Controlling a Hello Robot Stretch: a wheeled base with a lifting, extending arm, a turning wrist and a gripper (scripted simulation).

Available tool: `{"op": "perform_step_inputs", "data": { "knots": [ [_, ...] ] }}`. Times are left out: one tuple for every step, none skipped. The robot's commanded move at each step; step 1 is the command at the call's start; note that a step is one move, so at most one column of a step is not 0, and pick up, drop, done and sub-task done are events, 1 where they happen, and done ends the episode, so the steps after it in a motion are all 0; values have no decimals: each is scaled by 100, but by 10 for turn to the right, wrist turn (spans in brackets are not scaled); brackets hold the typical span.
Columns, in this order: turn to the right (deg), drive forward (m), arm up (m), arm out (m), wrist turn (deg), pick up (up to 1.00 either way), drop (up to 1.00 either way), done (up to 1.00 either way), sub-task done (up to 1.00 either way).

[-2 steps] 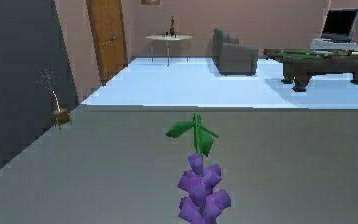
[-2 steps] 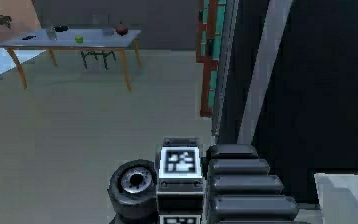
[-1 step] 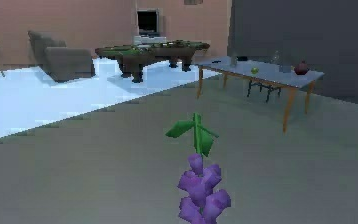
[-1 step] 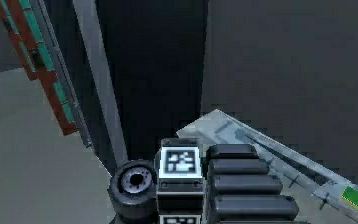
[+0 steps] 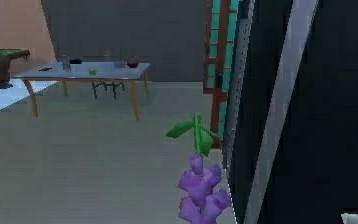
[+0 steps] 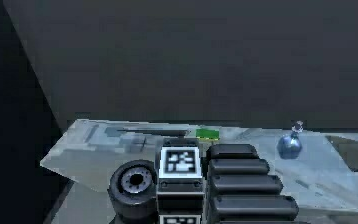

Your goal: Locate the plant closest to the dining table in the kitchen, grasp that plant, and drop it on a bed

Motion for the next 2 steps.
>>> {"op": "perform_step_inputs", "data": {
  "knots": [
    [0, 100, 0, 0, 0, 0, 0, 0, 0],
    [30, 0, 0, 0, 0, 0, 0, 0, 0]
  ]
}}
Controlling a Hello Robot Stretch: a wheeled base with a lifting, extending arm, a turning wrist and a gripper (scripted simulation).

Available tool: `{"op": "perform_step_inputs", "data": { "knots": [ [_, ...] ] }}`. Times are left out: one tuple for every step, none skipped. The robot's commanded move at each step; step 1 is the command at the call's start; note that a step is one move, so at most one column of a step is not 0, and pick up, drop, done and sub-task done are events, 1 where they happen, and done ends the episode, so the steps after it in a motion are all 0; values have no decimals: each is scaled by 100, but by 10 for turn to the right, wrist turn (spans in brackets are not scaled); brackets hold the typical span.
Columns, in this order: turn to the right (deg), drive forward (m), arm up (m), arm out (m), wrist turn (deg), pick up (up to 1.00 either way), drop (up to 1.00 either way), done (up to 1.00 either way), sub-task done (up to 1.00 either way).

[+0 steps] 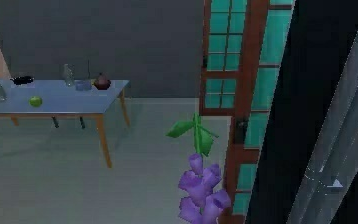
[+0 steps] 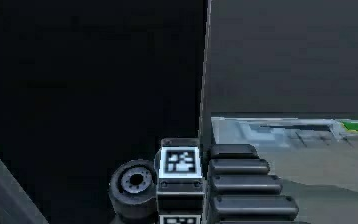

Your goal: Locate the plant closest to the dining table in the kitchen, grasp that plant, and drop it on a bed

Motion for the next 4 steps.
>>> {"op": "perform_step_inputs", "data": {
  "knots": [
    [0, 100, 0, 0, 0, 0, 0, 0, 0],
    [120, 0, 0, 0, 0, 0, 0, 0, 0],
    [0, 10, 0, 0, 0, 0, 0, 0, 0],
    [-90, 0, 0, 0, 0, 0, 0, 0, 0]
  ]
}}
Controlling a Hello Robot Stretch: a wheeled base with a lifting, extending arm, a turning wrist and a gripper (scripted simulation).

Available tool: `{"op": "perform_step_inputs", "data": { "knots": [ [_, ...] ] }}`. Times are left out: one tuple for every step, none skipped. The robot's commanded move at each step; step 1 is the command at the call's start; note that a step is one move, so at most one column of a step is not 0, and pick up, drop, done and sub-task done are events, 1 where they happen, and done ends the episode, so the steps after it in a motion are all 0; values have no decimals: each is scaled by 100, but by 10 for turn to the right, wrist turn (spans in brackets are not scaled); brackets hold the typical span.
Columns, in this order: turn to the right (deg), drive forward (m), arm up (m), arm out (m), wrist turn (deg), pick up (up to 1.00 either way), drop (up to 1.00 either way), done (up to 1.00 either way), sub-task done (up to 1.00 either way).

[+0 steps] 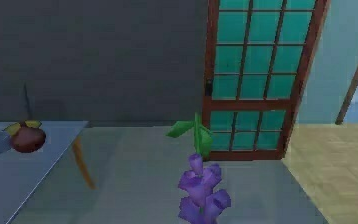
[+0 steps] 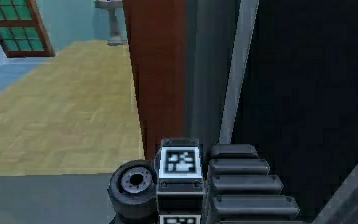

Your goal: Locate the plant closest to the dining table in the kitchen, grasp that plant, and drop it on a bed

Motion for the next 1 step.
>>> {"op": "perform_step_inputs", "data": {
  "knots": [
    [0, 60, 0, 0, 0, 0, 0, 0, 0]
  ]
}}
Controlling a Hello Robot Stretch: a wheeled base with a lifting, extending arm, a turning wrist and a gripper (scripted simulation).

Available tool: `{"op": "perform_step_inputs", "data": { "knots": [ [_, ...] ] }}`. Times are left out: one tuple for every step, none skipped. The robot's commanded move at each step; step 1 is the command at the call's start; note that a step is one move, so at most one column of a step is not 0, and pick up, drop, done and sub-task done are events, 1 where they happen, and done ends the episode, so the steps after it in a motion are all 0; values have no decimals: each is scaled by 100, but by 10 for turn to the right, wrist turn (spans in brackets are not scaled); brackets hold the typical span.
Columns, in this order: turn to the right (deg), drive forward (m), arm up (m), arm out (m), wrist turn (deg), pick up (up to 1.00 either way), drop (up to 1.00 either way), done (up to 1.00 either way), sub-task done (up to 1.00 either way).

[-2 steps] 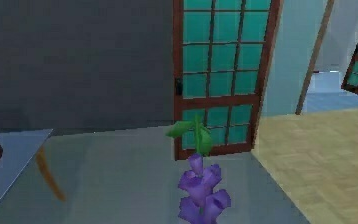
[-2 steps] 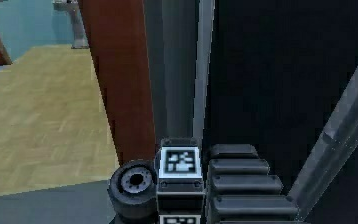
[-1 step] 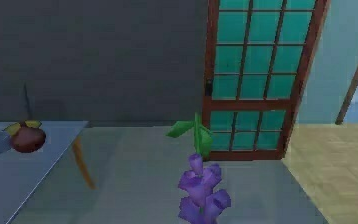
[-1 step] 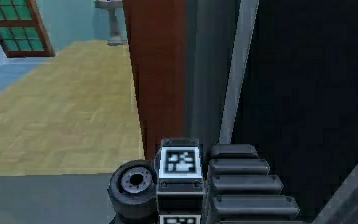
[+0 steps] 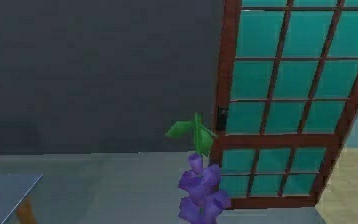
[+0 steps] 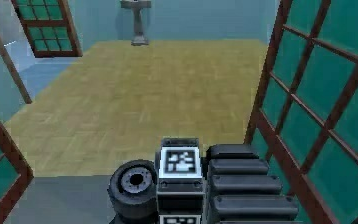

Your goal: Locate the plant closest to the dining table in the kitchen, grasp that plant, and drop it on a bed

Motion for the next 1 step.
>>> {"op": "perform_step_inputs", "data": {
  "knots": [
    [450, 0, 0, 0, 0, 0, 0, 0, 0]
  ]
}}
